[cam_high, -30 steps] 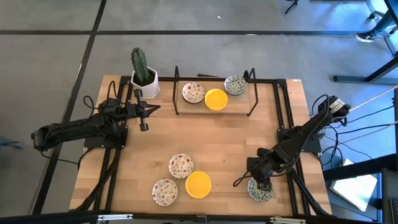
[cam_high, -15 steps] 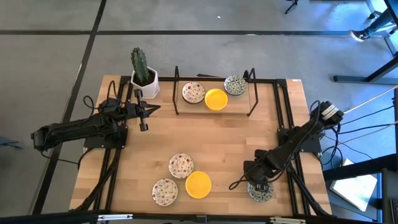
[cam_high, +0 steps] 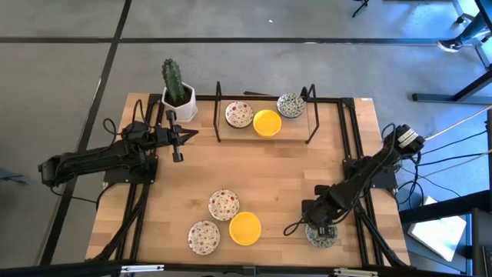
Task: Pick & Place Mini bowls
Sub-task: Stack the blue black bowl on top of the blue black bowl on the shelf
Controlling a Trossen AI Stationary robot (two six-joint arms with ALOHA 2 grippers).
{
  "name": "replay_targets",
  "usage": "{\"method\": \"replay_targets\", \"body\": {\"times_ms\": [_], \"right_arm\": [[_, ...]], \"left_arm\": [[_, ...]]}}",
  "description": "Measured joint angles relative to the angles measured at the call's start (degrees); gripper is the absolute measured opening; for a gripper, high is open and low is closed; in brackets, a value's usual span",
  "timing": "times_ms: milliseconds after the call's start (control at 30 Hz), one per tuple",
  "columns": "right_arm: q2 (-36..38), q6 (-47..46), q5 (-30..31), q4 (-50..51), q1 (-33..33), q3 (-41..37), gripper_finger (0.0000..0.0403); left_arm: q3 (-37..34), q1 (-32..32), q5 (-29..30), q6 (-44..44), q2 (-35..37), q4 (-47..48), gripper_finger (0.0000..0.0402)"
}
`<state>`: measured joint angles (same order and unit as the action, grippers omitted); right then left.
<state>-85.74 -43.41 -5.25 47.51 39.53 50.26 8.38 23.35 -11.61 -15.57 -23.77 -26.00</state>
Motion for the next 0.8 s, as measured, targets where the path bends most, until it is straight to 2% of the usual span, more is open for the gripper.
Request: {"method": "replay_targets", "body": {"times_ms": [67, 200, 300, 367, 467, 667, 800], "right_arm": [[0.3, 1.8, -0.1, -0.5, 0.0, 0.2, 0.0016], [0.7, 3.7, 0.2, -0.1, -1.2, 0.1, 0.0033], [1.7, 6.6, 1.3, 0.4, -3.0, 0.7, 0.0026], [2.5, 9.6, 3.4, 0.1, -4.3, 1.6, 0.0014], [4.2, 15.0, 6.3, -0.4, -6.2, 3.2, 0.0015], [8.5, 24.2, 8.0, -7.1, -12.3, 4.2, 0.0015], [11.8, 26.0, 7.3, -10.9, -17.8, 4.3, 0.0013]], "left_arm": [[0.0, 0.0, 0.0, 0.0, 0.0, 0.0, 0.0003], [0.0, 0.0, 0.0, 0.0, 0.0, 0.0, 0.0003], [0.0, 0.0, 0.1, -0.1, 0.0, -0.2, 0.0003], [0.0, 0.0, 0.1, -0.1, 0.0, -0.6, 0.0003], [0.0, 0.0, 0.1, -0.2, 0.0, -1.1, 0.0003], [0.0, 0.0, 0.1, -0.2, 0.0, -1.3, 0.0003], [0.0, 0.0, 0.1, -0.2, 0.0, -1.3, 0.0003]]}}
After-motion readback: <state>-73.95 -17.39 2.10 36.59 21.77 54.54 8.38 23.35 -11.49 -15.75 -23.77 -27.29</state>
